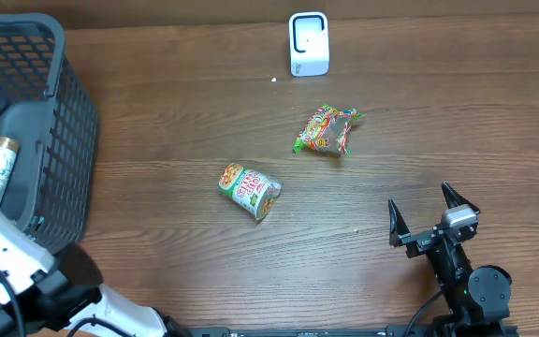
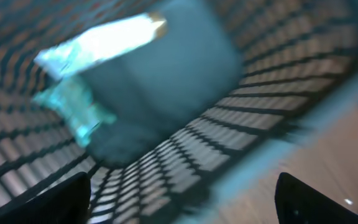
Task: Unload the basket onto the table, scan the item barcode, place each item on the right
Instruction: 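Reach back into the basket and grasp the green wipes pack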
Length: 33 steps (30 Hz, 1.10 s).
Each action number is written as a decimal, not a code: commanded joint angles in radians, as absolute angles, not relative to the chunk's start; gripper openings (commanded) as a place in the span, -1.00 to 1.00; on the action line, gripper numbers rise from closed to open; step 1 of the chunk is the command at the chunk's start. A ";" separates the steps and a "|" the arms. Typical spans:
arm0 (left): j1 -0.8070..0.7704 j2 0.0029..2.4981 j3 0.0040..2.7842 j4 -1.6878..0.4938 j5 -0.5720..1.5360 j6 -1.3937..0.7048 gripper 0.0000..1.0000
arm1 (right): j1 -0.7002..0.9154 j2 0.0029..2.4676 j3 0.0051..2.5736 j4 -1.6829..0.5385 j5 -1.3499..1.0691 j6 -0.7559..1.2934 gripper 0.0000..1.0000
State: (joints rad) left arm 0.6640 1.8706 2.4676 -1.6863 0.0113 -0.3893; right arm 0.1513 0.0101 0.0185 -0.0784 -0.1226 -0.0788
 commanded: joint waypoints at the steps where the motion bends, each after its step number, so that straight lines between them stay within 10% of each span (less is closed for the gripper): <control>1: 0.755 1.876 2.367 -1.686 0.001 -0.421 0.68 | 0.155 0.003 0.008 -0.073 -0.116 -0.076 1.00; 33: 0.896 1.877 1.324 -0.806 -0.194 -0.480 0.75 | 0.155 0.003 0.008 -0.073 -0.116 -0.076 1.00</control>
State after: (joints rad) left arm 0.8837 1.8793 1.4246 -0.8684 -0.1280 -0.4725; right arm 0.1513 0.0101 0.0185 -0.0780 -0.1230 -0.0784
